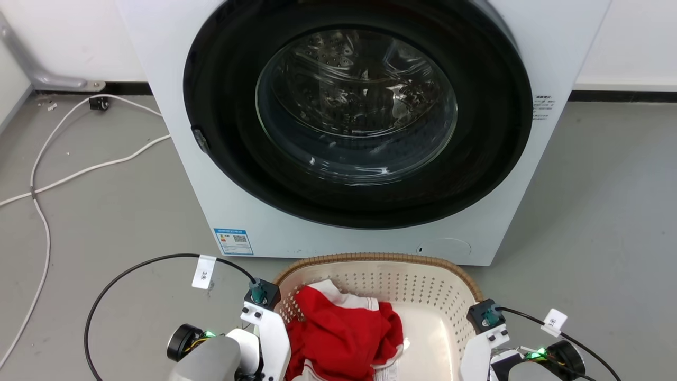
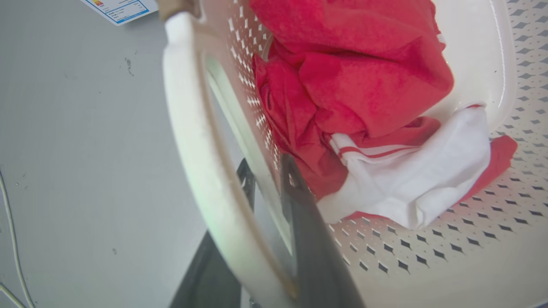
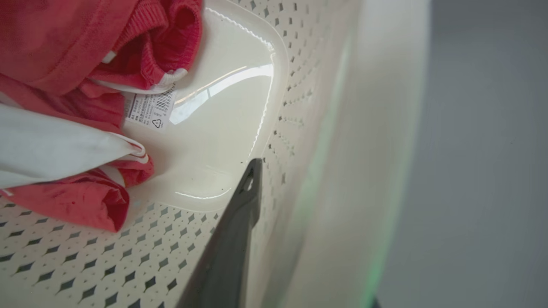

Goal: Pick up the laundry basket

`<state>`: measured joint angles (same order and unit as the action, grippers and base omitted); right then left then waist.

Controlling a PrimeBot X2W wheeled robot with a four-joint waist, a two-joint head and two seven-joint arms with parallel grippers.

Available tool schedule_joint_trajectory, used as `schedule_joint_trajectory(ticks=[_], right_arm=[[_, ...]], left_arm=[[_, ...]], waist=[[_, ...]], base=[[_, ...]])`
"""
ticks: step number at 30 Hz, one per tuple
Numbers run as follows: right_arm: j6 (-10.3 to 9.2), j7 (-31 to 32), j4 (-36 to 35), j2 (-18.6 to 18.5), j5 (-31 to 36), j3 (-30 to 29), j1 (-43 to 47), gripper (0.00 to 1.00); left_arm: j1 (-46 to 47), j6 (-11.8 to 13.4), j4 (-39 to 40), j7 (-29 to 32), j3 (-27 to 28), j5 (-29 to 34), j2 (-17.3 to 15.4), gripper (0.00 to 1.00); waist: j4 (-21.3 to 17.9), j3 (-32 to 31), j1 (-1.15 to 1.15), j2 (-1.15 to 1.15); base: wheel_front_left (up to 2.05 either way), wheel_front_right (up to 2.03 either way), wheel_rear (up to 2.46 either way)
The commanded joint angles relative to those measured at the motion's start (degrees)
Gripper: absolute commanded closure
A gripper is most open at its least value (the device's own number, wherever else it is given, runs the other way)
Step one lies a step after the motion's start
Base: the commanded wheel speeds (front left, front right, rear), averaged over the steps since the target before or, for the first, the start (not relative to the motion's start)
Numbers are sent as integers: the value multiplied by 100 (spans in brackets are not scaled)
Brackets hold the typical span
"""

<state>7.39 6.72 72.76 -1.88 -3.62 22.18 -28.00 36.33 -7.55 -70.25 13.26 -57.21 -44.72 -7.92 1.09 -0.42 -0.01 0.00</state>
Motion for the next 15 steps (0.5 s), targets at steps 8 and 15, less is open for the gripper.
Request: schedule_joint_trajectory(ticks=[8, 15], right_arm=[[23, 702, -8, -156, -592, 802, 50, 100], [25, 849, 24, -150, -964, 1167, -47, 100]], left_arm=[[237, 26, 382, 585, -274, -335, -330, 100], [315, 24, 512, 810, -483, -580, -431, 100]], waist=[[-33, -153, 1, 0], [-51, -216, 1, 0]], base=[[0, 0, 0], [0, 0, 0]])
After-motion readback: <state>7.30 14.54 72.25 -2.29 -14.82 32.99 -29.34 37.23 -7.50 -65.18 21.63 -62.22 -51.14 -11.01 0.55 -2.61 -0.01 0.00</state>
